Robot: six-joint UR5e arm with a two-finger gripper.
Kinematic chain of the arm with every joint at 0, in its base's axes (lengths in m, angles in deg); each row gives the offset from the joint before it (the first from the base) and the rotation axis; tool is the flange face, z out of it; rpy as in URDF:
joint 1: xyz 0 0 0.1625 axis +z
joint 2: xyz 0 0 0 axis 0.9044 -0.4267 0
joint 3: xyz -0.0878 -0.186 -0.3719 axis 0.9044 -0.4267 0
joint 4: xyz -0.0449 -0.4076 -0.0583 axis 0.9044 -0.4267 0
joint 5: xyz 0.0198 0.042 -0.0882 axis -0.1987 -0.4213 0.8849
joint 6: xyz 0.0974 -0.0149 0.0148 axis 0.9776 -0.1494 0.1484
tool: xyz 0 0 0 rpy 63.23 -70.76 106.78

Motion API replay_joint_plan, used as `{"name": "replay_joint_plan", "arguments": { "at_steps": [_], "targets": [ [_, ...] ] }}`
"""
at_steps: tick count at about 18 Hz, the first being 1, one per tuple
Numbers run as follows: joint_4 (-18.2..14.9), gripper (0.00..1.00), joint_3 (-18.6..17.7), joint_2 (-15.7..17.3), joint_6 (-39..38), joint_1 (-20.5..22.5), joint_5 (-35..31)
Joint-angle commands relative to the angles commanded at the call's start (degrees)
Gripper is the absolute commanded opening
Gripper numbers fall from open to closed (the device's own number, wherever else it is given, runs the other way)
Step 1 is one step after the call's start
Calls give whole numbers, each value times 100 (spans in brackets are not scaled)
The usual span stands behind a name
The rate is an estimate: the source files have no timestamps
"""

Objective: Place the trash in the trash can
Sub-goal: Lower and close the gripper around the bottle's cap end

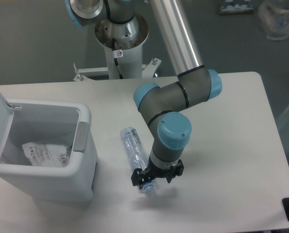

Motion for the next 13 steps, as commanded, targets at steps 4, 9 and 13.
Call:
{"name": "replay_joint_plan", "arguments": {
  "at_steps": [4,9,13],
  "targets": [
    [35,100,0,-88,44,-133,-186],
    [35,100,-9,-193,35,-203,-204],
    [26,99,-9,-229,44,-203,-204]
  ]
}}
